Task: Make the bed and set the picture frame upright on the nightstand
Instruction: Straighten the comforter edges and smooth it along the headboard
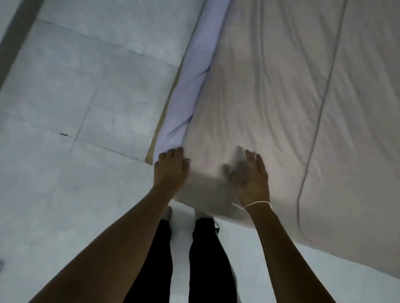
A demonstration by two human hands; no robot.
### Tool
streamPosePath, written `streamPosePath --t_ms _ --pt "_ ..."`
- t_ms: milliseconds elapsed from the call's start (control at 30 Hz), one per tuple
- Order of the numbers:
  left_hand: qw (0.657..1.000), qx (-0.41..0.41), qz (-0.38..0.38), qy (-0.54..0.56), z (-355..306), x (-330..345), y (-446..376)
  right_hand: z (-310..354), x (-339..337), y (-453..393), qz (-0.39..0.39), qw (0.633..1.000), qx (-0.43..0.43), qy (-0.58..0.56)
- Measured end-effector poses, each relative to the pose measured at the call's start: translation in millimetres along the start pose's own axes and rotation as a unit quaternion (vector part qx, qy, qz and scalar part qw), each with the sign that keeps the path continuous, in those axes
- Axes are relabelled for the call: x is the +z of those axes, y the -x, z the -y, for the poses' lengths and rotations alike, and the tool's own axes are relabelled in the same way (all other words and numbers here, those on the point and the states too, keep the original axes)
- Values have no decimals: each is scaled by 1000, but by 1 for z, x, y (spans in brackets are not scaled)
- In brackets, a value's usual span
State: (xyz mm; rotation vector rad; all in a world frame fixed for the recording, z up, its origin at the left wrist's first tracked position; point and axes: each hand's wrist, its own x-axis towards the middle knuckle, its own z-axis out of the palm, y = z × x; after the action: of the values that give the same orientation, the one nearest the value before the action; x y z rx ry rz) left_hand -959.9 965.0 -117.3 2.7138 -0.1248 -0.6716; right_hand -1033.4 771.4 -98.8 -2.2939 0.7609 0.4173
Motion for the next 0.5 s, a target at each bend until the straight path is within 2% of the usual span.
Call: streamPosePath --t_ms 100,167,233,333,500 --pt "1000 5 -16 10 9 19 -15 -9 36 0 21 999 42 11" --pt "999 1 -24 49 15 28 -19 -11 59 5 32 996 59 67" --pt "996 31 -42 79 21 34 -21 -8 77 11 9 993 59 106" --pt "986 94 -71 119 40 29 -25 0 103 13 -35 993 47 106" --pt "985 81 -59 140 107 19 -23 28 144 34 -38 989 -22 142"
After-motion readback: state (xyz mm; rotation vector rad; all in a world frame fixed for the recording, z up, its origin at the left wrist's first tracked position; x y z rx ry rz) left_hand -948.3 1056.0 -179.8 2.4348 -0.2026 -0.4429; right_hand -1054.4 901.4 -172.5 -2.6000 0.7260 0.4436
